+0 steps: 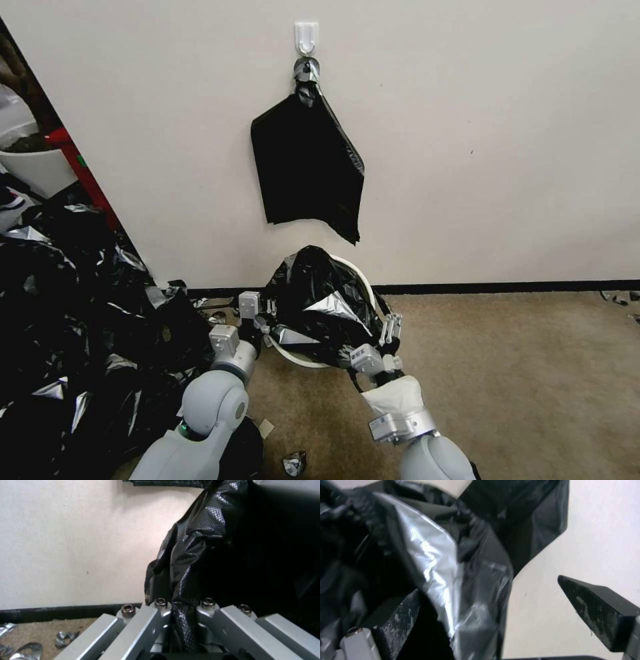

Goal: Place a trash bag onto the trash bin.

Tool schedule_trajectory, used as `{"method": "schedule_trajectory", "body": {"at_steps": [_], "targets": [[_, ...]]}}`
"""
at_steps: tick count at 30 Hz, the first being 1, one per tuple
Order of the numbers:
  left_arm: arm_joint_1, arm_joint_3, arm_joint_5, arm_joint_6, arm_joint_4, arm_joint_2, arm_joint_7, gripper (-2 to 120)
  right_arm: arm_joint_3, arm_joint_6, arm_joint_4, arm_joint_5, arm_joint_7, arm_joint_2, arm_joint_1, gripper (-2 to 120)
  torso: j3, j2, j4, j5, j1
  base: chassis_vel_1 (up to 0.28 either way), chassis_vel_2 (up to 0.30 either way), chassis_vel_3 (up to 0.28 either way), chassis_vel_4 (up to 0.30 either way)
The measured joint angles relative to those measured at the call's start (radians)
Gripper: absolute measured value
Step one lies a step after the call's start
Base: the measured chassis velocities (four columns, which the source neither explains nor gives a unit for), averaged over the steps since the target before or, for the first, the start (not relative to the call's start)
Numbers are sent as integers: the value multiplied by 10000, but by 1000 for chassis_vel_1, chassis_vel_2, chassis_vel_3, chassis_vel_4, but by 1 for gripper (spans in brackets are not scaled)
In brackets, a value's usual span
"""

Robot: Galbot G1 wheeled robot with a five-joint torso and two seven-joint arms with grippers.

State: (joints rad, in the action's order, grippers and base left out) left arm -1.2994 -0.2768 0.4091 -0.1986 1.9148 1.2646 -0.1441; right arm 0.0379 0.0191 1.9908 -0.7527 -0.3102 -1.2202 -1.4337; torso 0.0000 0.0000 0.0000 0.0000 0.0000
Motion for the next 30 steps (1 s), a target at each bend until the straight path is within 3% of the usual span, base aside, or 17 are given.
{"method": "schedule_trajectory", "body": {"at_steps": [6, 8, 10, 14, 15, 18, 23, 25, 30], "targets": [[-13, 86, -40, -161, -28, 143, -33, 3, -3, -395, -130, -563, 273, -111, 187, 84, 0, 0, 0, 0, 0, 0, 0, 0, 0], [-41, 156, -188, -176, -27, 223, -93, 3, -41, -716, -220, -637, 541, -123, 221, 73, 0, 0, -1, 0, 0, 0, 0, 0, 0], [-57, 175, -225, -178, -27, 240, -104, 3, -51, -830, -234, -630, 612, -127, 228, 71, 0, 0, 0, 0, 0, 0, 0, 0, 0], [-265, 244, -459, -178, 79, 322, -116, 3, 2, -1293, -252, -389, 849, -169, 341, 51, 0, 0, -1, 0, 0, 0, 0, 0, 0], [-265, 244, -459, -178, 79, 322, -116, 3, 2, -1293, -252, -389, 849, -169, 341, 51, 0, 0, -1, 0, 0, 0, 0, 0, 0], [-462, 243, -844, -45, 165, 321, -95, 3, 92, -1363, -164, 141, 858, -184, 436, 37, 0, 0, -1, -1, 0, 0, 0, 0, 0], [-662, 183, -1345, 255, 164, 264, 62, 3, 244, -1343, 39, 935, 940, -162, 482, 23, 0, 0, 0, 0, 0, 0, 0, 0, 0], [-780, 149, -1607, 427, 160, 204, 234, 3, 380, -1175, 202, 1831, 1009, -66, 496, 11, 0, 0, -1, 0, 0, 0, 0, 0, 0], [-937, 55, -2059, 716, 136, 145, 712, 3, 635, -826, 330, 3115, 1085, 98, 535, 0, 0, 0, 0, 0, 0, 0, 0, 0, 0]]}}
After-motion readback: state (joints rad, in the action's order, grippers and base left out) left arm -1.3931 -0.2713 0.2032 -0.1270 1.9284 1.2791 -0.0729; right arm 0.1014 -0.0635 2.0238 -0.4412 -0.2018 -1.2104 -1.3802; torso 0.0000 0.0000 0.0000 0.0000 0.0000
